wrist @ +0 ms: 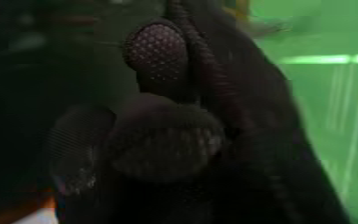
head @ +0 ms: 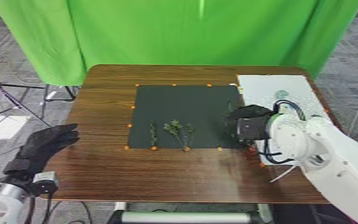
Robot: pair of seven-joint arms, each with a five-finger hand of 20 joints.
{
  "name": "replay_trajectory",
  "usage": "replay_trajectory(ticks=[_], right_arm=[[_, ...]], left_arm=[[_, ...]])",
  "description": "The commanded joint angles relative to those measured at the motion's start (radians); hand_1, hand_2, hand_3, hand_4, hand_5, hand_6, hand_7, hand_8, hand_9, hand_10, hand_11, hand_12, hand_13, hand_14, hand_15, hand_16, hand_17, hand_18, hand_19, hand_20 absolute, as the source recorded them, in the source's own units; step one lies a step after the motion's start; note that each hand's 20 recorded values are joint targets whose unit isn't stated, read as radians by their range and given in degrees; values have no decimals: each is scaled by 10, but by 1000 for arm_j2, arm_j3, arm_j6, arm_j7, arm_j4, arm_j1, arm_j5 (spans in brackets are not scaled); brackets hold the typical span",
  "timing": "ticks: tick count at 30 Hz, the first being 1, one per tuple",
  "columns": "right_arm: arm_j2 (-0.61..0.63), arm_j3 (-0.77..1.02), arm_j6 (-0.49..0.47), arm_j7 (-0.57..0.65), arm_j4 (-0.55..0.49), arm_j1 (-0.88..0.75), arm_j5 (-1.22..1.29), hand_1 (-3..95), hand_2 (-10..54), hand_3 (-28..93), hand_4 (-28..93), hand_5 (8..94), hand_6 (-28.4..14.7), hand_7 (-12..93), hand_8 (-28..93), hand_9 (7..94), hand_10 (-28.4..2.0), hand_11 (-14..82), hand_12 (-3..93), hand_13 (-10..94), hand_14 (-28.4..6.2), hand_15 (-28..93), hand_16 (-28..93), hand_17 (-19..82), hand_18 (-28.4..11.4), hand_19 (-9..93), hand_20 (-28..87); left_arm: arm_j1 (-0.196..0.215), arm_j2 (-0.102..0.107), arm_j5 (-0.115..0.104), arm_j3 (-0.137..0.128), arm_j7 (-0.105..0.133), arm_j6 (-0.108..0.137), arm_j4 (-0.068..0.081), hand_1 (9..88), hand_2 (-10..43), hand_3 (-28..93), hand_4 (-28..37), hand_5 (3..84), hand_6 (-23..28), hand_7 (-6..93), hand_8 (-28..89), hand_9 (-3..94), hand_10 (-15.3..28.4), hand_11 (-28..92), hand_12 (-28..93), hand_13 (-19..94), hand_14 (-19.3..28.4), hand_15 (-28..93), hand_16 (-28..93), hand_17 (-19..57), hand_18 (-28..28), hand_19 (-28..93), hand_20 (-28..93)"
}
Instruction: Arrange flowers
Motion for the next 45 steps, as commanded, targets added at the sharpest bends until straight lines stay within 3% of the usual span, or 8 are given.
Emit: replay_trajectory(ticks=[1, 17, 20, 25, 45], right_arm=[[1, -39, 35, 22, -29, -32, 15, 736, -95, 417, 31, 653, -86, 530, 150, 886, -145, 347, 400, 937, -8, 588, 181, 799, -17, 821, 391], [-25, -44, 60, -2, -23, -46, 6, 716, -95, 455, 11, 637, -87, 560, 129, 888, -143, 336, 396, 937, -12, 577, 181, 799, -20, 805, 400], [-26, -48, 52, 0, -17, -41, 16, 698, -95, 487, -1, 624, -87, 578, 121, 888, -141, 334, 395, 937, -11, 574, 183, 799, -21, 800, 405], [-28, -45, 60, 2, -15, -45, 29, 645, -95, 538, -2, 599, -70, 611, 136, 883, -133, 353, 377, 937, -9, 573, 182, 801, -22, 795, 411], [-22, -44, 62, 3, -12, -53, 13, 616, -95, 487, -3, 588, -74, 612, 147, 869, -136, 384, 346, 937, -9, 568, 186, 798, -24, 787, 424]], left_arm=[[18, -9, -7, -5, -8, -11, -7, 260, -19, 616, -171, 459, 54, 117, -49, 436, 140, 217, 155, 332, 190, 213, 49, 16, 157, 122, 186], [18, -11, -6, -8, -23, -18, -11, 260, -19, 615, -171, 458, 54, 118, -49, 435, 141, 215, 155, 331, 190, 213, 50, 15, 157, 123, 186], [17, -11, -7, -12, -28, -32, -9, 260, -19, 615, -171, 457, 54, 117, -49, 435, 139, 215, 156, 330, 189, 211, 50, 15, 157, 123, 186], [19, -13, -7, -16, -27, -33, -10, 258, -20, 616, -169, 456, 56, 115, -49, 431, 139, 212, 156, 328, 189, 209, 51, 14, 157, 122, 186], [14, -13, -6, -16, -29, -56, -7, 248, -32, 617, -175, 448, 54, 111, -46, 424, 138, 207, 160, 324, 188, 201, 55, 12, 158, 118, 186]])
